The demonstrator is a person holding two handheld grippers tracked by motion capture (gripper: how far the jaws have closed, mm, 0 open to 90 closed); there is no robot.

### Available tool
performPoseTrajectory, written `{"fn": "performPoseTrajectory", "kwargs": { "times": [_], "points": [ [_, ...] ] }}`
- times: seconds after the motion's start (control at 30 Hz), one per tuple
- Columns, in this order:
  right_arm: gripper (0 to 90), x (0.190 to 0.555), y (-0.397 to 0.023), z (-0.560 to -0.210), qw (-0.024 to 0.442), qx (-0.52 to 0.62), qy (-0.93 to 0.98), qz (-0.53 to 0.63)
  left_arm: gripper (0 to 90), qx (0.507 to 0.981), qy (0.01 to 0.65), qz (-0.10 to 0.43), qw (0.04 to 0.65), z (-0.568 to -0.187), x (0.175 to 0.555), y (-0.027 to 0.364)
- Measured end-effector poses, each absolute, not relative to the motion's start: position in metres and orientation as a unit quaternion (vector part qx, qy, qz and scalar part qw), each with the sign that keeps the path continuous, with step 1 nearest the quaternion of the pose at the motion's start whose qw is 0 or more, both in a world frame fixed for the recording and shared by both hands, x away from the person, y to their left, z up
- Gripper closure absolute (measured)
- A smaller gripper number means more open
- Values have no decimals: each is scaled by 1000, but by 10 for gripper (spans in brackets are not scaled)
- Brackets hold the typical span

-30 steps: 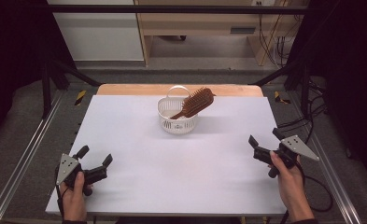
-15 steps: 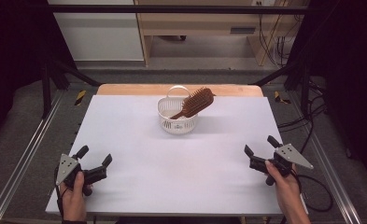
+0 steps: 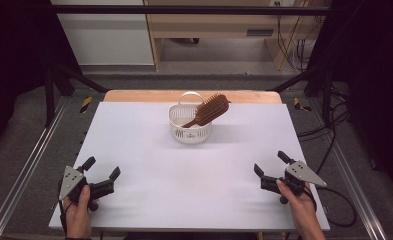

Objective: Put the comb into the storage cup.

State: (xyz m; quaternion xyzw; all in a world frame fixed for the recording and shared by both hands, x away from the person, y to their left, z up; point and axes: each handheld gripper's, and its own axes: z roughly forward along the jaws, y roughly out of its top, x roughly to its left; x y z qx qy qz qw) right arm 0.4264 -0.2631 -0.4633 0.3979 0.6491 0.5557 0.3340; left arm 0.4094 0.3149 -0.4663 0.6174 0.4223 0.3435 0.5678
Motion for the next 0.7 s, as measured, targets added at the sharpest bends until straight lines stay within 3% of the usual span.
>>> {"fn": "performPoseTrajectory", "kwargs": {
  "times": [0.7],
  "points": [
    [29, 421, -254, -470, 323, 382, 651, 571, 17, 615, 411, 345, 577, -464, 398, 317]
  ]
}}
